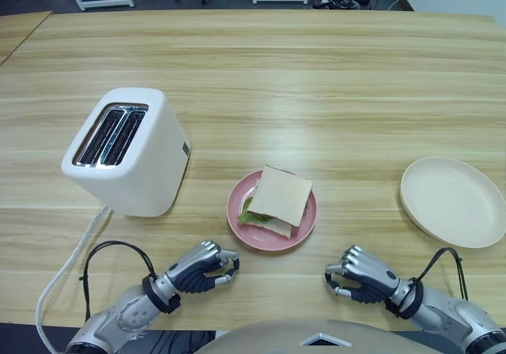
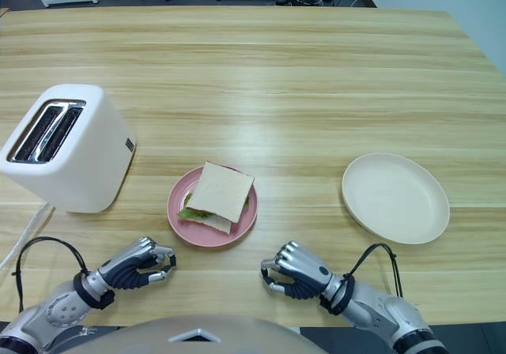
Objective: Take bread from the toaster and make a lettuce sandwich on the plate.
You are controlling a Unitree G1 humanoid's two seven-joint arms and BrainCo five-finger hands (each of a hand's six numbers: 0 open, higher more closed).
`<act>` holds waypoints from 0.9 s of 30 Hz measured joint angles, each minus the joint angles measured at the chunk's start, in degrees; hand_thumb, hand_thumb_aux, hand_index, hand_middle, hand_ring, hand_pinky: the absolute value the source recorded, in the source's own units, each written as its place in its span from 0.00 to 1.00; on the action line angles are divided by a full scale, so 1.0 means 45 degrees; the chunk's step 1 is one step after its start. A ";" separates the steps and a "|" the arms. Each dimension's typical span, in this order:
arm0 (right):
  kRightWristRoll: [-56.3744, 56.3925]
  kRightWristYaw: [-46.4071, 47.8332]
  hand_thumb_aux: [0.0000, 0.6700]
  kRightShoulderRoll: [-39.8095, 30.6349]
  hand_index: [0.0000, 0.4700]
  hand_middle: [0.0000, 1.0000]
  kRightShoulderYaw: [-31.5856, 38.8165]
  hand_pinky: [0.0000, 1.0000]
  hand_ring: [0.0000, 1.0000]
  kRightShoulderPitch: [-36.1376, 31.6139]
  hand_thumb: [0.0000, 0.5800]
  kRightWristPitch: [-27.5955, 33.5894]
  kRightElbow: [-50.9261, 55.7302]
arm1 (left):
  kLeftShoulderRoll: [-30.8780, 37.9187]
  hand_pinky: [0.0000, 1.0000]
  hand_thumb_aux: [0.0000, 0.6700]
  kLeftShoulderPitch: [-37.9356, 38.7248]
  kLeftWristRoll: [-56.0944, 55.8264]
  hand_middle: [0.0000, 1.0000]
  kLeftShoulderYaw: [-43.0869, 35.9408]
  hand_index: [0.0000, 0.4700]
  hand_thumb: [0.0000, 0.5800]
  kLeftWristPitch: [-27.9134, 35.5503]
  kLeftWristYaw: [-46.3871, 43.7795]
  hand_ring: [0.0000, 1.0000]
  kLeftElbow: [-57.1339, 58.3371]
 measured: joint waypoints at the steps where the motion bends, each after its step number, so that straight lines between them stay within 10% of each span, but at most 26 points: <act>1: -0.0294 0.0031 1.00 0.0325 1.00 1.00 0.0118 1.00 1.00 -0.0266 1.00 0.0239 0.0020 | -0.0358 1.00 1.00 -0.0237 0.0074 1.00 -0.0187 1.00 1.00 0.0165 -0.0202 1.00 0.0027; 18: -0.0525 -0.2374 1.00 0.5963 1.00 1.00 0.0617 1.00 1.00 -0.8506 1.00 0.4268 0.8928 | -0.4817 1.00 1.00 -0.8225 0.3911 1.00 -0.1413 1.00 1.00 0.3493 0.3800 1.00 0.7211; 27: 0.1155 -0.3072 1.00 0.7221 1.00 1.00 0.0345 1.00 1.00 -1.0333 1.00 0.4460 1.2494 | -0.6107 1.00 1.00 -1.0608 0.3845 1.00 -0.1813 1.00 1.00 0.3393 0.6174 1.00 1.1293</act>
